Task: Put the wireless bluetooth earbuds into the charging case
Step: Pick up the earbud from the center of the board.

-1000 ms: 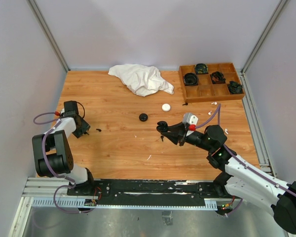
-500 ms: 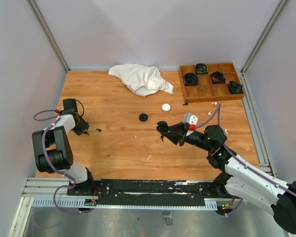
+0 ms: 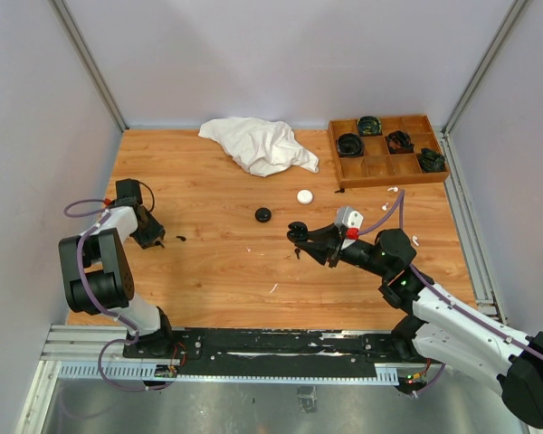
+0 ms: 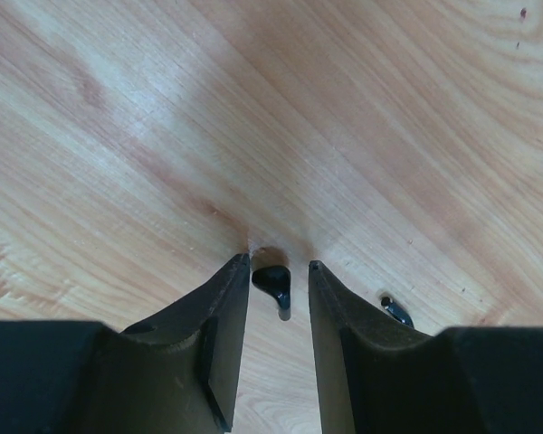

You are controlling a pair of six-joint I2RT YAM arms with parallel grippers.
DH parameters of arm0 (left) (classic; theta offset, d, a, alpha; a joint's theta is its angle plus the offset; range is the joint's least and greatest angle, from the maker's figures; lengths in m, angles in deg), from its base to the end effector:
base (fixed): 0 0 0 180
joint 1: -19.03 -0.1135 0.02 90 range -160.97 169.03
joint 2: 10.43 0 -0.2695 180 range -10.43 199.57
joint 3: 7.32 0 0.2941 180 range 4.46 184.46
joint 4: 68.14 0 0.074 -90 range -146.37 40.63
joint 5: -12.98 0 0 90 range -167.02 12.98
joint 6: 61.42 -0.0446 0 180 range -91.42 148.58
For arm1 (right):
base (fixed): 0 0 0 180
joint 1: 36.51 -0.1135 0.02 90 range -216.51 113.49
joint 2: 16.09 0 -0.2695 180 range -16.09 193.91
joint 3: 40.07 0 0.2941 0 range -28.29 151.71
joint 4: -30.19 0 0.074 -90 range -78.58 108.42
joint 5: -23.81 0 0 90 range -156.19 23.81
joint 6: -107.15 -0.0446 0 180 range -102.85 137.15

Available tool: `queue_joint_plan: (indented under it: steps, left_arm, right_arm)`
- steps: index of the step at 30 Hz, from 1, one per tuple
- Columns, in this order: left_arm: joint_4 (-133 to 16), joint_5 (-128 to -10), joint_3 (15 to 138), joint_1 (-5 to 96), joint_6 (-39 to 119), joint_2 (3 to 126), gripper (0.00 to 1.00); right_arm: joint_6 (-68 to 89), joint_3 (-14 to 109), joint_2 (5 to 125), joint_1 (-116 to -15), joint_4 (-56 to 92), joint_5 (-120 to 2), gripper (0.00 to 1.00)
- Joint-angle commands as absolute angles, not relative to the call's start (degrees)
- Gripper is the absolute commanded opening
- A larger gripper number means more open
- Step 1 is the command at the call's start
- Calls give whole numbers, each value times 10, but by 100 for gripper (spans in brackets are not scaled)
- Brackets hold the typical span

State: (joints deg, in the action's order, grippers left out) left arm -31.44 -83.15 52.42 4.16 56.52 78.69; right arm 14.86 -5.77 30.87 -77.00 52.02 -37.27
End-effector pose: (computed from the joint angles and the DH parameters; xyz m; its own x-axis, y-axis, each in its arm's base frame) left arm 0.3082 0.0868 0.1305 -0.6414 -0.6523 -0.4039 -0.6763 0.7292 -0.1037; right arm 0.1644 0.1687 0.2640 0.0839 0.1176 -0.9895 -0.9355 0.3513 -0.0376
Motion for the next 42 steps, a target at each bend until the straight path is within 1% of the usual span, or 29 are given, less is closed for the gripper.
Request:
queue_joint_plan:
  steps: [1, 10, 15, 17, 20, 25, 31, 37, 39, 42]
  left_arm:
    - [-271, -822, 529, 40, 549, 795, 39]
    - [-270, -819, 534, 46, 538, 815, 37]
    - [-270, -815, 536, 53, 537, 827, 33]
    - [-272, -812, 535, 56, 536, 827, 32]
    - [-271, -807, 533, 58, 536, 824, 27]
    - [-271, -793, 529, 61, 537, 810, 23]
    - [-269, -774, 518, 76, 546, 774, 20]
    - [-266, -766, 503, 103, 558, 717, 20]
    - [-267, -767, 500, 121, 566, 693, 19]
    - [-271, -801, 501, 175, 575, 657, 19]
  right_arm:
    - [156, -62, 306, -780, 538, -374, 3]
    - [156, -63, 305, -779, 538, -375, 3]
    - [157, -63, 304, -779, 536, -376, 3]
    - [159, -62, 304, -779, 534, -377, 3]
    - [162, -61, 303, -779, 530, -378, 3]
    - [164, -54, 306, -779, 522, -373, 3]
    - [170, -50, 312, -779, 516, -366, 2]
    - [173, -47, 325, -779, 522, -363, 2]
    - [174, -48, 333, -780, 531, -360, 2]
    - [178, -52, 347, -780, 549, -353, 2]
